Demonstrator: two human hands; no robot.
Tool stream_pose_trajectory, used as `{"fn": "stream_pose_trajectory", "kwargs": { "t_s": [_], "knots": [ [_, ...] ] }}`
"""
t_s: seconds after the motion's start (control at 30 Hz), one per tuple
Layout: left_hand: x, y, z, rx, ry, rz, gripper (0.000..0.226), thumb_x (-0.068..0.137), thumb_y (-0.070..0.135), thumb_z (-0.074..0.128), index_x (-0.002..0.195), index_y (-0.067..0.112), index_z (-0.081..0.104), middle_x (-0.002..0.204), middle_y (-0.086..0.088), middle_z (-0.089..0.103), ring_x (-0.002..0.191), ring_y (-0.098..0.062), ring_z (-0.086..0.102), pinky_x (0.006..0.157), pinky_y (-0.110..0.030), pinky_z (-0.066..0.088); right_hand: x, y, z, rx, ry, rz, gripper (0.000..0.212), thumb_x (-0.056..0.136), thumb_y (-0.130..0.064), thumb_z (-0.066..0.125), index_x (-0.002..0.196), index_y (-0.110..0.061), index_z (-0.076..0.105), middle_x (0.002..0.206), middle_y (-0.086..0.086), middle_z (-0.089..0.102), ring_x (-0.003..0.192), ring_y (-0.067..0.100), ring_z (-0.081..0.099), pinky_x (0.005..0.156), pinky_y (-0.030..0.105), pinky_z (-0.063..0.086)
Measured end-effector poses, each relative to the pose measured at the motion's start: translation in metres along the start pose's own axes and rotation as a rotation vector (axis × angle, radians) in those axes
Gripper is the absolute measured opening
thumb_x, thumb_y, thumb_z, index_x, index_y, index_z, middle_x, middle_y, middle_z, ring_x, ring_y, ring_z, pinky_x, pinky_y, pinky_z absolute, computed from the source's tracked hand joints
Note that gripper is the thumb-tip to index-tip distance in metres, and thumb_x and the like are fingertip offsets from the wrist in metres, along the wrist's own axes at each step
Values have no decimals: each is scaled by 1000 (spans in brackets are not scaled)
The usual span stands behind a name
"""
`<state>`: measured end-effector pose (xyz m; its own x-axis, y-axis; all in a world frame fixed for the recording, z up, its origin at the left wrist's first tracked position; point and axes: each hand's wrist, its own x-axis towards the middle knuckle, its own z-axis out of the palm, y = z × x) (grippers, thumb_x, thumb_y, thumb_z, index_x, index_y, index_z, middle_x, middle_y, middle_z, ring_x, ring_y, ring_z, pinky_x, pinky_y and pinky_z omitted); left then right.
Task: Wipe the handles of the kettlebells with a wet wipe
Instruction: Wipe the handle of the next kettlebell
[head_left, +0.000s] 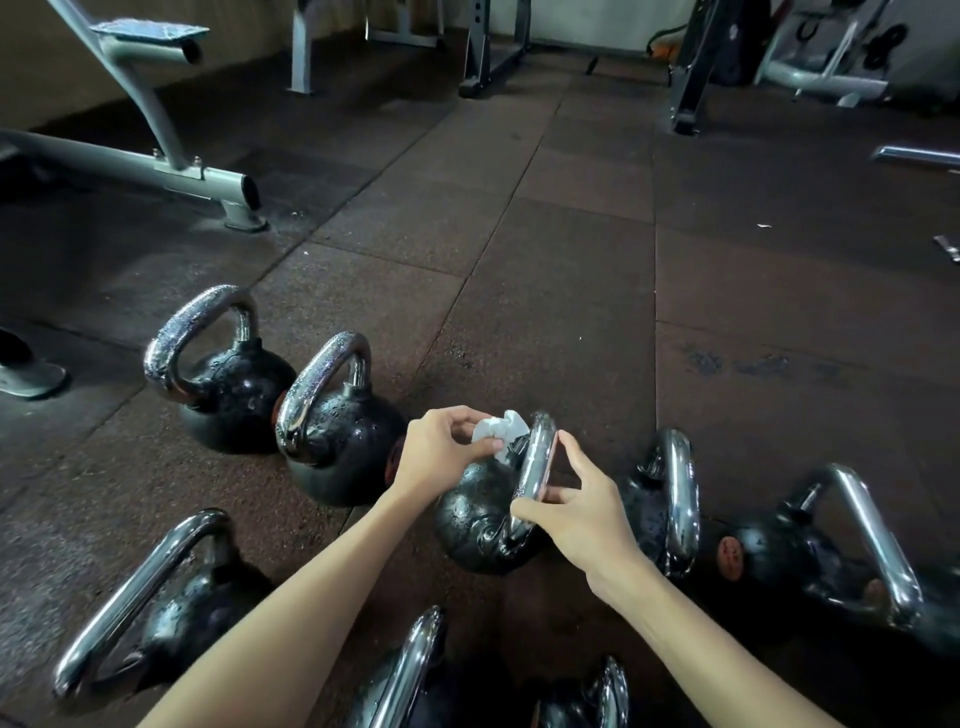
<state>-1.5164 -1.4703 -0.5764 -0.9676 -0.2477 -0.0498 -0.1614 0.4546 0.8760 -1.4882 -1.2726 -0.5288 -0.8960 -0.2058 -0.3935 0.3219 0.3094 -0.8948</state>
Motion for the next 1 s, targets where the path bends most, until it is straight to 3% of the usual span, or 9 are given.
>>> {"fn": "stream_pose_trajectory", "kwargs": {
  "t_s": [0.13,0.3,0.4,0.5,0.6,0.77,0.8,0.9,1.0],
  "knots": [
    [10,-7,29,8,-78,26,22,78,30,89,98,33,81,81,23,77,80,9,70,74,-7,48,-5,6,-13,-13,-13,3,107,77,-5,81,160,-42,23,86,-4,80,91,1,74,67,11,44],
    [17,-12,61,124,-101,75,7,84,37,82,91,39,81,79,15,76,76,-5,68,70,-23,49,-4,15,-31,-14,-13,20,106,78,-8,81,159,-44,25,88,-6,80,93,1,74,85,17,41],
    [24,-6,69,148,-67,98,3,85,35,81,87,36,81,78,6,74,74,-11,64,64,-24,41,-3,13,-40,0,-10,19,101,80,-8,82,158,-43,28,88,-5,81,91,-1,73,79,15,42],
    [31,8,74,60,-79,132,12,85,30,82,97,33,83,88,10,79,83,-10,70,75,-20,50,-5,11,-48,3,-34,36,102,80,-9,84,158,-44,29,90,-4,81,75,-6,71,92,24,44],
    [39,19,71,79,-128,200,14,86,25,81,97,33,84,94,11,79,87,-6,69,80,-21,51,-10,10,-51,11,-62,41,103,81,-7,84,158,-43,27,93,-2,81,49,-6,58,67,19,34],
    [45,20,57,107,-222,122,4,86,37,80,86,41,82,86,2,79,73,-7,57,77,-44,53,-12,9,-47,6,-66,47,104,81,-5,84,159,-41,26,93,0,81,46,-5,55,48,12,35],
    [43,22,55,104,-219,128,6,86,37,81,83,42,81,85,3,79,72,-6,56,72,-41,50,-13,9,-45,14,-61,50,104,81,-2,83,159,-40,26,92,2,80,45,-4,55,44,10,36],
    [30,30,47,85,-236,188,8,86,31,82,92,36,83,79,18,73,71,3,60,68,-17,43,-13,8,-44,36,-47,65,103,81,5,81,159,-35,28,84,3,78,43,-2,54,40,8,37],
    [14,34,38,116,-317,243,15,85,28,83,100,27,84,80,21,72,75,3,63,69,-15,45,-9,8,-46,55,-42,88,103,79,3,83,158,-39,30,88,5,79,49,-1,61,45,9,38]
  ]
}}
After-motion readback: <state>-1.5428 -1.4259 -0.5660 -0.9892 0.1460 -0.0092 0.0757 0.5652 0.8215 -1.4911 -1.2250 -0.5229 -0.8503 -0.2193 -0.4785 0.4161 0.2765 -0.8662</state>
